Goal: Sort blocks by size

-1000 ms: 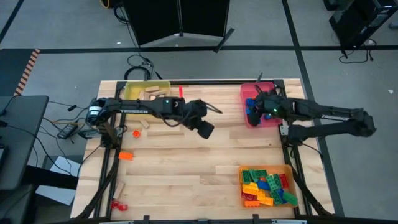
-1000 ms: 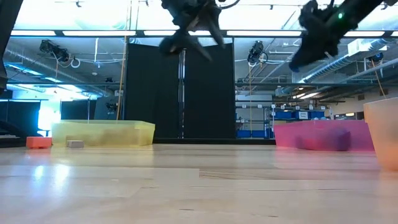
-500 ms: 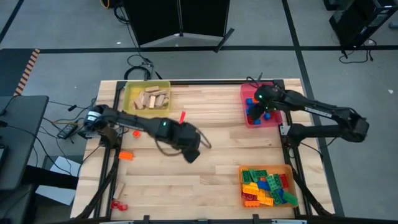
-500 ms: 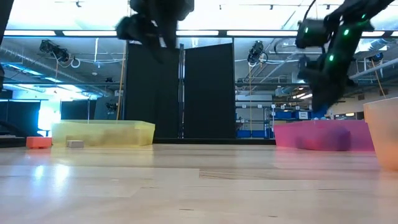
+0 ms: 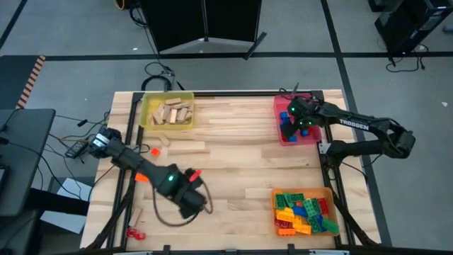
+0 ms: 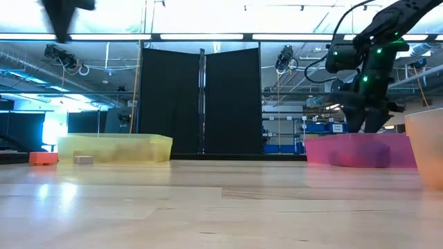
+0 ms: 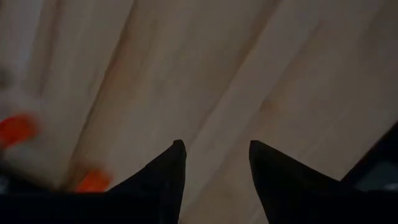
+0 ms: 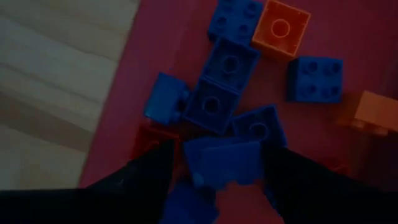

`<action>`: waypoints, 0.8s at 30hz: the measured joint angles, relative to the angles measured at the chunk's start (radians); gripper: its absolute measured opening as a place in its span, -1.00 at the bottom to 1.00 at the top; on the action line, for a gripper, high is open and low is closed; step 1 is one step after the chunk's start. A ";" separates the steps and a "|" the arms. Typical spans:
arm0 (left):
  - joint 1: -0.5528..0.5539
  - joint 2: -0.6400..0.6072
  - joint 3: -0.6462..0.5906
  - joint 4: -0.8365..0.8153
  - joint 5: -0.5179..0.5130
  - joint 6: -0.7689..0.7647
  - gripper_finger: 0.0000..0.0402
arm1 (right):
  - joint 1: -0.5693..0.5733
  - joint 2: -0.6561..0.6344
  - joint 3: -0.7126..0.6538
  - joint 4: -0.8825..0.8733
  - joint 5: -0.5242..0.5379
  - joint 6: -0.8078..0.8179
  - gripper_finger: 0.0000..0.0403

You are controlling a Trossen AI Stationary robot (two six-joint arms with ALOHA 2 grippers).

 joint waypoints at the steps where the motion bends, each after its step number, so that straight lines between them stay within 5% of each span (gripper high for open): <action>1: -0.018 0.000 0.000 -0.037 0.001 -0.007 -0.09 | 0.000 -0.009 0.000 0.002 -0.007 0.014 0.27; 5: -0.069 0.000 -0.023 -0.188 -0.001 -0.047 -0.09 | 0.007 -0.049 0.000 0.003 -0.065 0.069 0.38; 13: -0.093 -0.002 -0.216 -0.175 0.029 0.117 -0.09 | 0.051 -0.172 0.005 0.001 -0.155 0.173 0.49; 24: -0.043 -0.002 -0.619 -0.029 0.196 0.564 -0.09 | 0.176 -0.342 0.231 0.005 -0.150 0.324 0.46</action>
